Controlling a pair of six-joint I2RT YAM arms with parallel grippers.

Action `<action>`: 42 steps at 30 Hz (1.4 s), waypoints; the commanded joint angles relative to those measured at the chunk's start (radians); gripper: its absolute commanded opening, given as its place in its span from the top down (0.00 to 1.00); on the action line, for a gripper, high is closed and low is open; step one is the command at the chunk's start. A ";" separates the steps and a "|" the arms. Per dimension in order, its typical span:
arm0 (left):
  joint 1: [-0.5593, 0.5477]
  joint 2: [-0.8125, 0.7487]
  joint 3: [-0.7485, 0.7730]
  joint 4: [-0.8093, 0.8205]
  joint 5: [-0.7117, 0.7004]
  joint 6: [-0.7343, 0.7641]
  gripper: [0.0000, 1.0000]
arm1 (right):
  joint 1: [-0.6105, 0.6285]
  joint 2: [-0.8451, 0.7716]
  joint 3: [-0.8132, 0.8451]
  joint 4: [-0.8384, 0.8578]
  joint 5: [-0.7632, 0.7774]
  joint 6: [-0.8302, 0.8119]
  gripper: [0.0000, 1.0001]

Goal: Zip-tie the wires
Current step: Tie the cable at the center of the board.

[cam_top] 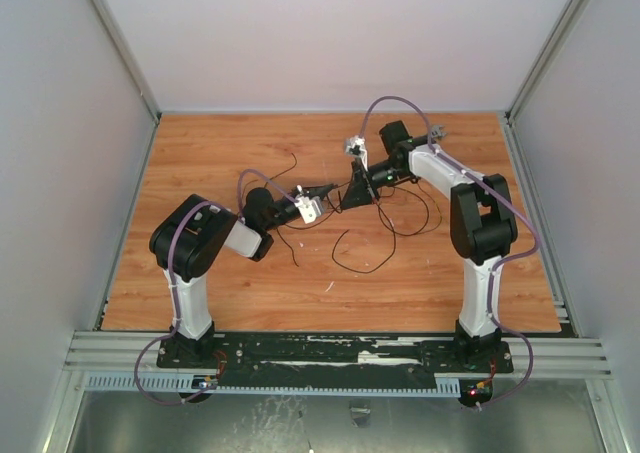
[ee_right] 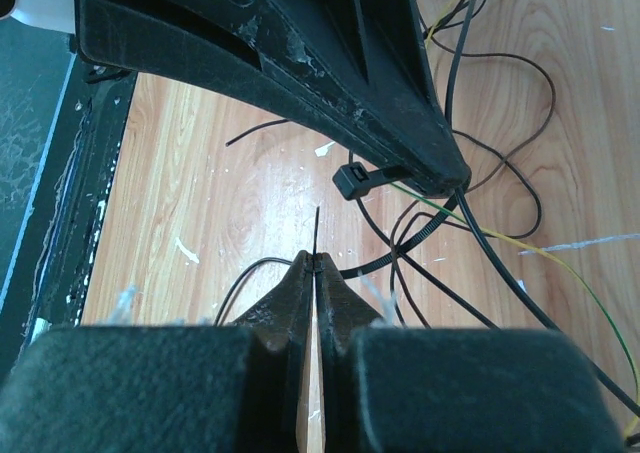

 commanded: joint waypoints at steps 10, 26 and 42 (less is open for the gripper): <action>-0.012 -0.028 -0.009 0.017 0.004 0.026 1.00 | -0.013 0.038 0.061 0.008 -0.009 0.028 1.00; -0.017 -0.021 -0.008 0.014 -0.004 0.034 1.00 | -0.012 0.039 0.074 0.002 -0.009 0.028 1.00; -0.017 -0.015 -0.004 0.013 -0.011 0.024 1.00 | -0.016 0.016 0.047 -0.024 -0.006 -0.008 1.00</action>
